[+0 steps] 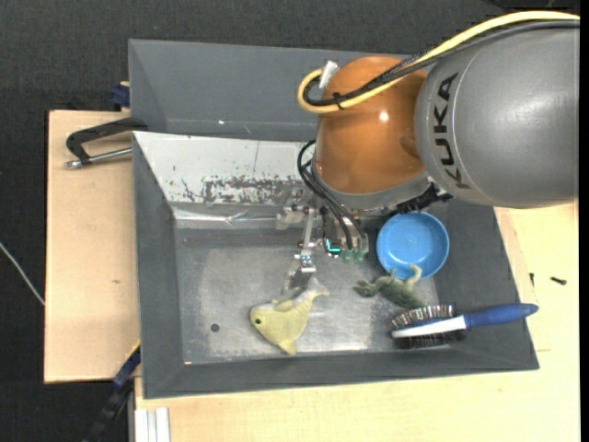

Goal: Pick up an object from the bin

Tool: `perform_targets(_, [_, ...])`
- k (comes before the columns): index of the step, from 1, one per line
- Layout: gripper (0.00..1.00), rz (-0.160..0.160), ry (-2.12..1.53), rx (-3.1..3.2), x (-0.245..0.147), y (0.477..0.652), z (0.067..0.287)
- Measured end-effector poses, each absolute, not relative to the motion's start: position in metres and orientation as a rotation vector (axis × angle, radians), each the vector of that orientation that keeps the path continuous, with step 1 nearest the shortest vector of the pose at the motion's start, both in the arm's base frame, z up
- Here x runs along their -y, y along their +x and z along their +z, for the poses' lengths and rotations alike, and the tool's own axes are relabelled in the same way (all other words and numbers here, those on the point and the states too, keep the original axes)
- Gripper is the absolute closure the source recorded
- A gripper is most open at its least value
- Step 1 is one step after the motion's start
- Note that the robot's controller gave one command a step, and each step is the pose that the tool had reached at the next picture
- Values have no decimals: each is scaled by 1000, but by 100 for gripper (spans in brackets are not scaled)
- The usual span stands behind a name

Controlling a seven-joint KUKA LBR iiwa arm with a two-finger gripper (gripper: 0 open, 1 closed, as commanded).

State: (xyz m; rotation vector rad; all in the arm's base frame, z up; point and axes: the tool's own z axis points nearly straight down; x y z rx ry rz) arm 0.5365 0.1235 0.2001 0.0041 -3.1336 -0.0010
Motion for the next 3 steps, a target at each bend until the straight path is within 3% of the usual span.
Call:
perform_targets(1, [0, 1, 463, 3101, -54, 535, 81])
perform_targets(2, [100, -2, 465, 3107, -57, 537, 84])
perform_targets(3, [100, 0, 430, 3127, -53, 534, 202])
